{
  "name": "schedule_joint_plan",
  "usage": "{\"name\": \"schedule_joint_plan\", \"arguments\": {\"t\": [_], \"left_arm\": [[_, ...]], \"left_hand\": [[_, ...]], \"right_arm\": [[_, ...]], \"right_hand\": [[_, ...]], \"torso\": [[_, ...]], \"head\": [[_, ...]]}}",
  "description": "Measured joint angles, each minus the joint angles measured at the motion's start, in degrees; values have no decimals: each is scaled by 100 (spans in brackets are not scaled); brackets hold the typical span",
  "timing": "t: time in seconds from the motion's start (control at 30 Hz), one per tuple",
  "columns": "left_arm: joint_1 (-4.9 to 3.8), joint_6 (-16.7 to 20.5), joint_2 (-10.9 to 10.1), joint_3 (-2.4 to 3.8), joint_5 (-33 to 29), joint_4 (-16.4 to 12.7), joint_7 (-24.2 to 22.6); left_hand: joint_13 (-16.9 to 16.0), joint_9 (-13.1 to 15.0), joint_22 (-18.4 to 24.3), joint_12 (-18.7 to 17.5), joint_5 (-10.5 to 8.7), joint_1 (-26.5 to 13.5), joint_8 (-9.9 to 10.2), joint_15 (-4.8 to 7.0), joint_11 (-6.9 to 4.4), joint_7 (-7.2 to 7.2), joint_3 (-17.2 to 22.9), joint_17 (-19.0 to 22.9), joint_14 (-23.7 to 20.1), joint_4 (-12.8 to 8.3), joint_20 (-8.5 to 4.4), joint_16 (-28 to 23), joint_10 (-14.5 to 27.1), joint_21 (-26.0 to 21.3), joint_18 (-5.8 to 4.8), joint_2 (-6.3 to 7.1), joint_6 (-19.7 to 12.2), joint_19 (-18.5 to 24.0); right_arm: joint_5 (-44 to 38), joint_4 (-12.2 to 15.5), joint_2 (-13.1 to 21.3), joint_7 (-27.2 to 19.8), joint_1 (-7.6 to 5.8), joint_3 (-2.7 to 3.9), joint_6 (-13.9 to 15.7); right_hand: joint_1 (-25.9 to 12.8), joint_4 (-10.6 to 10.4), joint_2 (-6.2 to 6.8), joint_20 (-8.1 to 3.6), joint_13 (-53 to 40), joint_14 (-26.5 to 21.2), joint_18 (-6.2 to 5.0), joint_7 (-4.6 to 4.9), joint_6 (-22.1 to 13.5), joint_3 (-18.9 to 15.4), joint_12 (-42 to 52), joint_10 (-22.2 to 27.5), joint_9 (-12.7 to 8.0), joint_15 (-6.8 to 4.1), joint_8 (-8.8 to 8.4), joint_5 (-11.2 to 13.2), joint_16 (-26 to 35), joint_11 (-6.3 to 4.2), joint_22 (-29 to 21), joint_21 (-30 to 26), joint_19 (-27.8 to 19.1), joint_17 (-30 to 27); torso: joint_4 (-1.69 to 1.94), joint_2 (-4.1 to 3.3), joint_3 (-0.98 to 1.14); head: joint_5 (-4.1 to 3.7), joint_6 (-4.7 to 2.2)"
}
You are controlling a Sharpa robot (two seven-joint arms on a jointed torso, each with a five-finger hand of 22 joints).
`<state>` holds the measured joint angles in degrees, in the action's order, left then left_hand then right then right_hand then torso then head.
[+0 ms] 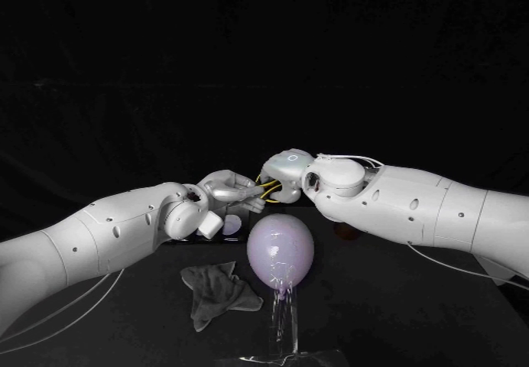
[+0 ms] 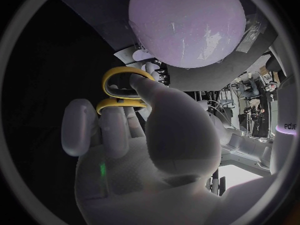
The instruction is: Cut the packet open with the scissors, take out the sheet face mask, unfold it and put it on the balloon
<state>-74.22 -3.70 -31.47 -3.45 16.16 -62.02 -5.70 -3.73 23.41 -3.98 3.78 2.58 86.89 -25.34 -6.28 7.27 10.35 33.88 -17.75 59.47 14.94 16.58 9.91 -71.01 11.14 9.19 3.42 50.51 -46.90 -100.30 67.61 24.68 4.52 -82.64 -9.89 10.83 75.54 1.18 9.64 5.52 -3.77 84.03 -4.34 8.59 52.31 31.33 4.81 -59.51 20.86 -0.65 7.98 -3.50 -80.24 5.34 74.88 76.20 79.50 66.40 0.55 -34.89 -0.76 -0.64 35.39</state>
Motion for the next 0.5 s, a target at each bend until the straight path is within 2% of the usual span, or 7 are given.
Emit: {"name": "schedule_joint_plan", "arguments": {"t": [0.1,0.13,0.27,0.5], "left_arm": [[-29,0,-14,-3,35,-46,63],[-36,0,-22,-5,46,-65,84],[-58,0,-80,-14,88,-186,171],[-148,-4,-226,-29,206,-456,344]], "left_hand": [[0,0,0,0,0,-42,15,-1,0,-1,0,-5,1,0,0,0,-1,-10,-6,11,1,0],[0,0,0,0,0,-54,16,-1,0,-1,0,-6,1,0,0,0,-1,-10,-37,7,1,0],[0,2,0,0,0,-96,19,-2,0,-10,0,-6,1,0,0,0,-1,-10,-38,4,-8,0],[0,0,0,0,0,-114,19,-24,9,33,0,-12,3,0,0,0,-11,-10,-38,-15,-71,0]], "right_arm": [[-21,-26,-23,5,2,0,-50],[-28,-35,-31,5,3,0,-71],[-50,-79,-78,5,4,-1,-187],[-46,-134,-126,-26,3,8,-371]], "right_hand": [[-22,-23,-22,-20,0,0,0,-20,54,25,0,-39,10,0,2,0,0,-2,7,0,20,0],[-22,-24,-22,-20,0,0,0,-37,74,57,0,-81,16,0,28,0,0,-2,7,0,20,0],[-152,-175,-151,-23,-1,0,0,-43,288,146,40,-297,66,0,124,0,-12,51,7,51,23,10],[-189,-229,-190,-25,2,-1,0,-69,389,247,38,-390,105,1,175,33,-21,59,6,89,56,16]], "torso": [[0,2,0],[-2,2,1],[-7,2,3],[-7,2,5]], "head": [[2,3],[3,3],[-18,-2],[-60,-21]]}}
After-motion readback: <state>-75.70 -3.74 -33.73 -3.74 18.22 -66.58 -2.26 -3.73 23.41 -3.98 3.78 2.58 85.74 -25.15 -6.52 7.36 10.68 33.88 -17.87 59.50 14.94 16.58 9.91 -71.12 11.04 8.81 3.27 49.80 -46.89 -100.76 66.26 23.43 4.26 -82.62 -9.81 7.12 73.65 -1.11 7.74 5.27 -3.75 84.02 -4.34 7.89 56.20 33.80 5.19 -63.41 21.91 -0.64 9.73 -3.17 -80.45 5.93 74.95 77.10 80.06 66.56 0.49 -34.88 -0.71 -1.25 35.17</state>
